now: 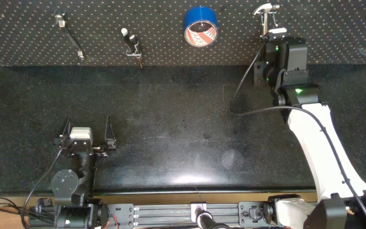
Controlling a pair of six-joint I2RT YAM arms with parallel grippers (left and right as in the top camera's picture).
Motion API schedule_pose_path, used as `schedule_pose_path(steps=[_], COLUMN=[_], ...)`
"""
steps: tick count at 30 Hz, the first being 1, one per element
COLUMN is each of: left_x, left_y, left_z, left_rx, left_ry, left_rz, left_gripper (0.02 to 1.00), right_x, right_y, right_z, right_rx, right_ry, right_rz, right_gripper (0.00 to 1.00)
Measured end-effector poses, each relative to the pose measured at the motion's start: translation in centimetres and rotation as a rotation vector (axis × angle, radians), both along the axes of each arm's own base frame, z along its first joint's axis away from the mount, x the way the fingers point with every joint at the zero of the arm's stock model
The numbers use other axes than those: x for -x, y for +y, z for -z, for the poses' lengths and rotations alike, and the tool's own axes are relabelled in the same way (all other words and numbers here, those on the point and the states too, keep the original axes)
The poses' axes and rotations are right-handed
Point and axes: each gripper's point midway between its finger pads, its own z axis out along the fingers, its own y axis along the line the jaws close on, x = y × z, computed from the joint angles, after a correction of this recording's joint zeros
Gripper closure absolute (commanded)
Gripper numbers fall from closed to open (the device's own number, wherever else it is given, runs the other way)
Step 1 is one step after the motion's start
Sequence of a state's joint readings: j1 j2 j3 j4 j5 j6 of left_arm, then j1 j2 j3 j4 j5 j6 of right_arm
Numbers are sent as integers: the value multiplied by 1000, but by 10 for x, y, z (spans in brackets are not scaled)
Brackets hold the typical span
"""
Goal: Place Tools Onto Pegboard
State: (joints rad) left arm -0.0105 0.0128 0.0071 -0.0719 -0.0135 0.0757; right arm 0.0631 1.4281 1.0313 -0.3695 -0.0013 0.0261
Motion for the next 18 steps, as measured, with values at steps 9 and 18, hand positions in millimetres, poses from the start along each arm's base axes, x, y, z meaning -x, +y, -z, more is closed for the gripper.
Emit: schedule_pose_path(steps=[9, 18], left_x=[0, 0], left_y=[0, 0], left_z=[0, 0], left_rx=[0, 0], left_ry=[0, 0], left_rz=[0, 0], left_gripper=[23, 23], right_x=[-9, 10], right_y=[12, 15], right_z=[12, -36], right_rx=[-37, -58], right_ry=[7, -84], right_rz=[-48, -68], right_gripper=[86, 82])
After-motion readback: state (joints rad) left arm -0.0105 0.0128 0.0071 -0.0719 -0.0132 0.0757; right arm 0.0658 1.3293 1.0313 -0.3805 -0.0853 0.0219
